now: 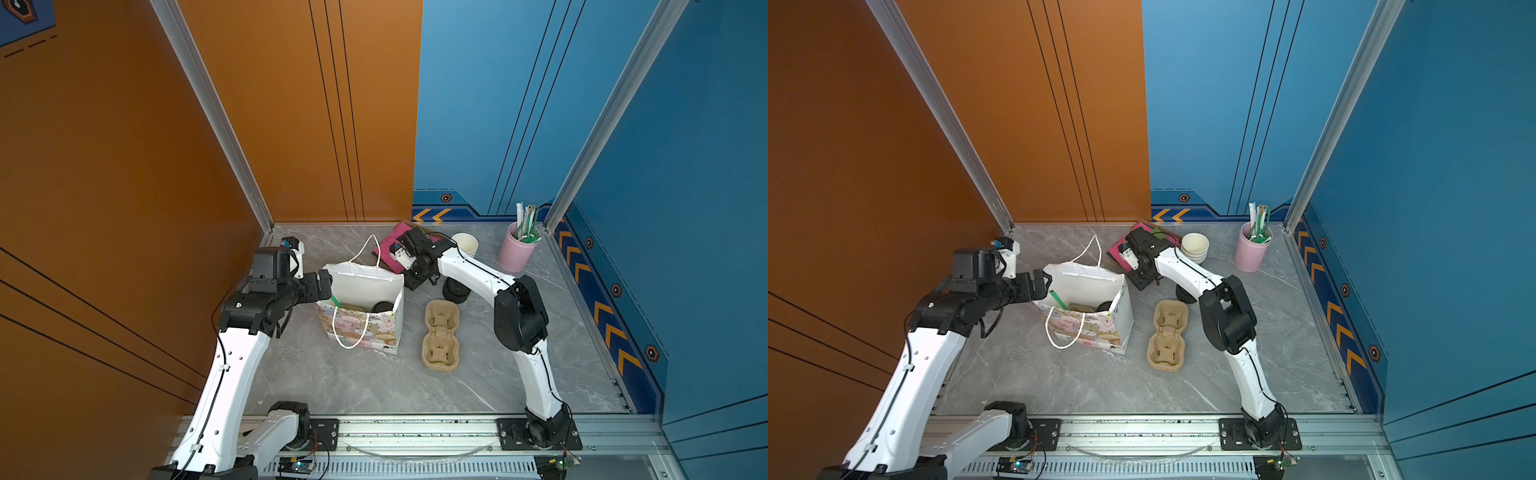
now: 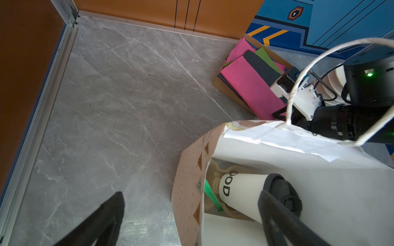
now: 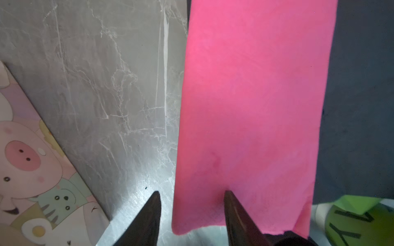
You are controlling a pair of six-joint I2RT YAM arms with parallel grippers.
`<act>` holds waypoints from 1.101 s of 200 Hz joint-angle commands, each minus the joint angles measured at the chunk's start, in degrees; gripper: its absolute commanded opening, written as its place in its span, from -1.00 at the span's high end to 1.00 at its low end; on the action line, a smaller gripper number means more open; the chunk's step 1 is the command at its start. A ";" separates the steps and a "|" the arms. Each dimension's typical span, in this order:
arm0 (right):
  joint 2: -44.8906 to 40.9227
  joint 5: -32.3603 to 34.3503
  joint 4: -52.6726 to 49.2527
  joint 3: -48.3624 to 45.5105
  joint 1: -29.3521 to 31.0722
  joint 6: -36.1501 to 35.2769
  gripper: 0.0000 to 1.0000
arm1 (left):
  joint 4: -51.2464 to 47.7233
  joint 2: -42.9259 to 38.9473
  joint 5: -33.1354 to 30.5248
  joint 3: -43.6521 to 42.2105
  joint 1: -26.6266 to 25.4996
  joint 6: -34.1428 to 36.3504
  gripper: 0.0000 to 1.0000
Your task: Pack the takeout coffee
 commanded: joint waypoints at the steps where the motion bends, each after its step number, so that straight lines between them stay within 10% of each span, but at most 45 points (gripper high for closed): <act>1: 0.56 2.37 -1.15 1.66 0.31 -0.78 0.21 | 0.29 -0.74 -1.17 -0.68 -0.27 -0.25 -0.96; 89: -0.89 -2.71 -1.15 3.45 -2.05 2.64 1.00 | 0.49 -1.17 -1.11 -1.12 -0.27 -0.34 -0.96; 220: -13.35 -12.72 -1.16 12.22 -7.90 6.26 1.00 | 0.75 -1.48 -1.43 0.14 -0.20 0.25 -0.96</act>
